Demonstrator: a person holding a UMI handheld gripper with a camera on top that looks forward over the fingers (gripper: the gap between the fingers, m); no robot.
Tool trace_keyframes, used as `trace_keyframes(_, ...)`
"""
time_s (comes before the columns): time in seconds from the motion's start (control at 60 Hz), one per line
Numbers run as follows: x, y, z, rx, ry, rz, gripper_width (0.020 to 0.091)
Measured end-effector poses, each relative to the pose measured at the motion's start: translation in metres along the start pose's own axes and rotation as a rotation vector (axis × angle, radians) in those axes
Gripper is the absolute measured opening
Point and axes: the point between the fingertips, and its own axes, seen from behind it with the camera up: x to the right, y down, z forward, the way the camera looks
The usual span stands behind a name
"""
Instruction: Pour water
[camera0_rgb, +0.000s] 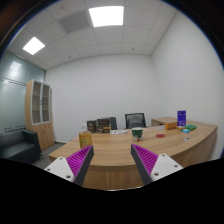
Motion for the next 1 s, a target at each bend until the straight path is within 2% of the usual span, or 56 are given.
trace_keyframes(0.217, -0.033, 0.017, 0.033, -0.039, -0.056, -0.031, 0.0828)
trace_keyframes(0.433, -0.096, 0.018, 0.118, -0.007, -0.112, -0.046, 0.0827)
trace_keyframes(0.5, -0.109, 0.028, 0.152, -0.029, -0.11, -0.036, 0.0826)
trace_keyframes(0.667, -0.137, 0.039, 0.229, -0.029, -0.091, -0.062, 0.0826)
trace_keyframes(0.867, -0.154, 0.054, 0.282, -0.068, -0.07, -0.049, 0.0824)
trace_keyframes(0.917, -0.153, 0.058, 0.29, -0.073, -0.064, -0.047, 0.0797)
trace_keyframes(0.933, -0.153, 0.059, 0.291, -0.076, -0.06, -0.047, 0.0767)
trace_keyframes(0.983, -0.148, 0.066, 0.296, -0.081, -0.037, -0.065, 0.0592)
trace_keyframes(1.0, -0.148, 0.065, 0.295, -0.071, -0.039, -0.066, 0.0592)
